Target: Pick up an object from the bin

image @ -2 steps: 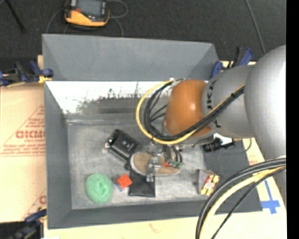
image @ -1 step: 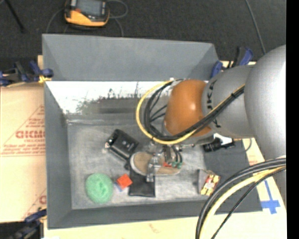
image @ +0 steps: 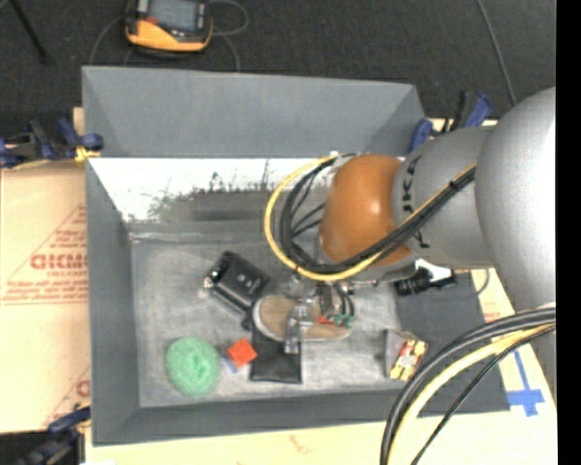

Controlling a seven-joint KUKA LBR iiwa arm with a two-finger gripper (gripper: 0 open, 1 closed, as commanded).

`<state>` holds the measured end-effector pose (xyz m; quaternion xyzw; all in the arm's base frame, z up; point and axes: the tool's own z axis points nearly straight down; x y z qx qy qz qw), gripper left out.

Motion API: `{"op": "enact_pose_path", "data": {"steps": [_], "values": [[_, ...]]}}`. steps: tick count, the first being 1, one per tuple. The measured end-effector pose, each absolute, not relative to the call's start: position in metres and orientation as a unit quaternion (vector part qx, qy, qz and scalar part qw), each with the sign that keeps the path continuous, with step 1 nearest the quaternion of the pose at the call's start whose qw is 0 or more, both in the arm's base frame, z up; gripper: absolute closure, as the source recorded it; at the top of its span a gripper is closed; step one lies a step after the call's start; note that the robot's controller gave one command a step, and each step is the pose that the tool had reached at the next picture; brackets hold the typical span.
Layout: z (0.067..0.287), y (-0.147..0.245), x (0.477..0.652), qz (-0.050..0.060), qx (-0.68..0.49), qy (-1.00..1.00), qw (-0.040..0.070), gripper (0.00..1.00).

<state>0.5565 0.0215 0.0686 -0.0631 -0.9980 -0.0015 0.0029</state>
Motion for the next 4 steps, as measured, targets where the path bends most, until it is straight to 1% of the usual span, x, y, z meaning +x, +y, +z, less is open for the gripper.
{"op": "enact_pose_path", "data": {"steps": [2,3,4], "values": [[0.077,0.021,0.555,-0.001,-0.063,-0.998,0.002,1.00],[0.097,0.021,0.553,0.000,-0.063,-0.998,0.004,1.00],[0.117,0.020,0.555,0.000,-0.063,-0.998,0.001,1.00]]}}
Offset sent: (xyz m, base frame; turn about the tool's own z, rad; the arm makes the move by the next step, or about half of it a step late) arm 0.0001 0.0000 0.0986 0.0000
